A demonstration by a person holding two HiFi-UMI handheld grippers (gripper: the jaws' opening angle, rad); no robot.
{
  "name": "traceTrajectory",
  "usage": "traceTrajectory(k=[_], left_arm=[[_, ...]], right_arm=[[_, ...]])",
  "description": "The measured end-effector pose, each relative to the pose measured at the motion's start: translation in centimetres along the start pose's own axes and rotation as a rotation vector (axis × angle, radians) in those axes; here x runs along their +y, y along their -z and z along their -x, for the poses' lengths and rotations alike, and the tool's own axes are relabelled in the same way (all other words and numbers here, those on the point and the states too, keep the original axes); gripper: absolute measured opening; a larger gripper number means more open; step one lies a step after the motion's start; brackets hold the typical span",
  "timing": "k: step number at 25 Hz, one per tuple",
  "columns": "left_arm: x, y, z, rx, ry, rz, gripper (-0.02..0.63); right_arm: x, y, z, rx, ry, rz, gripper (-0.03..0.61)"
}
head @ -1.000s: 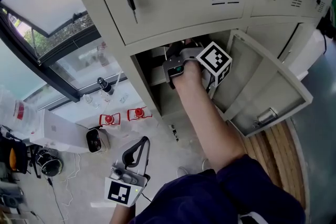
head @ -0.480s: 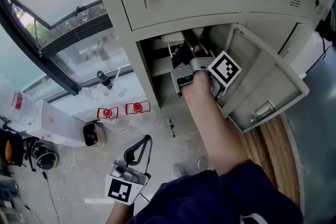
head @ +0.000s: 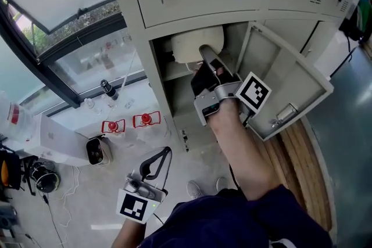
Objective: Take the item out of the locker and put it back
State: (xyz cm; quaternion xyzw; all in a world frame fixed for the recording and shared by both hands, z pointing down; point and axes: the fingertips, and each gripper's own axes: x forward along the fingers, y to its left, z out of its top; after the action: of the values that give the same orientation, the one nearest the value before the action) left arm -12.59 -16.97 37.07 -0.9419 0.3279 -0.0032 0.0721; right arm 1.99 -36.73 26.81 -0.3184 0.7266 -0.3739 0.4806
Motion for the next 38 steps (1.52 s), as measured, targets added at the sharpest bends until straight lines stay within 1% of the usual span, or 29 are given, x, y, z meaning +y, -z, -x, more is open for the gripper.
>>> traceTrajectory(k=[3, 7, 15, 20, 31, 38], left_arm=[[-0.9, -0.3, -0.4, -0.014, 0.020, -0.006, 0.003], [-2.0, -0.1, -0.9, -0.001, 0.035, -0.013, 0.003], [-5.7, -0.3, -2.0, 0.025, 0.037, -0.034, 0.003], [-9.6, -1.3, -1.8, 0.036, -0.005, -0.055, 0.003], [-18.7, -3.6, 1.0, 0.041, -0.127, -0.092, 0.003], [-24.0, -4.9, 2.9, 0.054, -0.168, -0.118, 0.003]], right_arm=[[1.0, 0.3, 1.4, 0.018, -0.015, -0.013, 0.018], [2.2, 0.1, 3.0, 0.038, -0.040, -0.017, 0.018], [1.9, 0.6, 7.3, 0.101, -0.037, -0.068, 0.018], [3.2, 0.9, 11.0, 0.169, -0.057, -0.101, 0.018], [7.8, 0.6, 20.4, 0.287, -0.107, -0.143, 0.018], [10.1, 0.2, 26.6, 0.343, -0.139, -0.177, 0.018]])
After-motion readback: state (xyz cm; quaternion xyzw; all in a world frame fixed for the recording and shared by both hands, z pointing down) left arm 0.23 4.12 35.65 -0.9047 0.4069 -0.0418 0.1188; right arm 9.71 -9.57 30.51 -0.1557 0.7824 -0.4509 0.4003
